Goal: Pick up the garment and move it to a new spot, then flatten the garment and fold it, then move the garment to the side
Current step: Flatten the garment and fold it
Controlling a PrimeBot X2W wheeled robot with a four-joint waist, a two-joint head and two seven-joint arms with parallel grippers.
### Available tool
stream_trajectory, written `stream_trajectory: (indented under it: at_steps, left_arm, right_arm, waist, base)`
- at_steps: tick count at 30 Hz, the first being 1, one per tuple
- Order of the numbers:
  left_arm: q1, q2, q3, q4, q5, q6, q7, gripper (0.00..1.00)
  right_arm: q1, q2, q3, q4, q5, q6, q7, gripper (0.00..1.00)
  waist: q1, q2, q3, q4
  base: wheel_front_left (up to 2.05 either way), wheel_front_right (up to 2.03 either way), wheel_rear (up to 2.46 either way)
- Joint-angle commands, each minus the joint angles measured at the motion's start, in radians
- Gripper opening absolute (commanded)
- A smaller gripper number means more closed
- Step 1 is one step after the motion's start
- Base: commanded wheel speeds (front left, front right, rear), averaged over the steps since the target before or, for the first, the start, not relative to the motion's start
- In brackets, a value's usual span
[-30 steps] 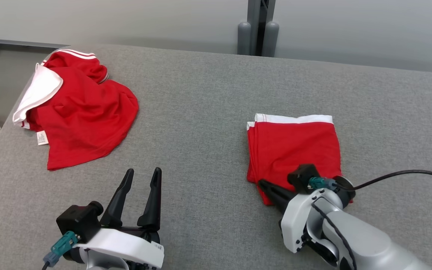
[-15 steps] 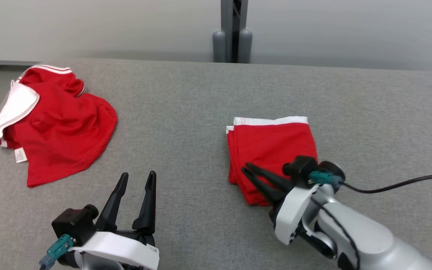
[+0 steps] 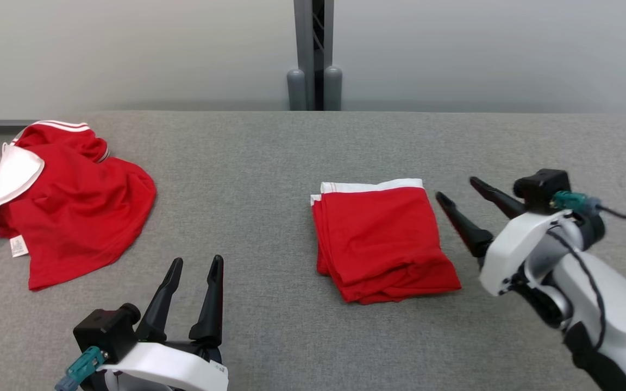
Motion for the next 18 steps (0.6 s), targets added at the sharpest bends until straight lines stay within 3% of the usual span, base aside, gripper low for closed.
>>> stream_trajectory:
  at_steps: [1,9,18]
  left_arm:
    - [0.001,0.007,0.002,0.001,0.005,0.001,-0.005,1.0]
    - [-0.023,-0.003,-0.008,0.012,0.007,-0.009,-0.011,1.0]
    - [-0.039,-0.01,-0.01,0.024,0.008,-0.018,-0.02,1.0]
  right_arm:
    - [0.01,-0.016,-0.017,0.012,0.013,0.0,0.031,1.0]
    - [-0.007,-0.035,-0.082,0.1,0.134,0.0,0.262,1.0]
    - [-0.033,0.003,-0.116,0.223,0.223,0.0,0.386,1.0]
  waist:
    - [0.0,0.0,0.007,0.009]
    - [0.0,0.0,0.045,0.07]
    - [0.0,0.0,0.074,0.128]
  base:
    - [0.0,0.0,0.0]
    - [0.0,0.0,0.0]
    - [0.0,0.0,0.0]
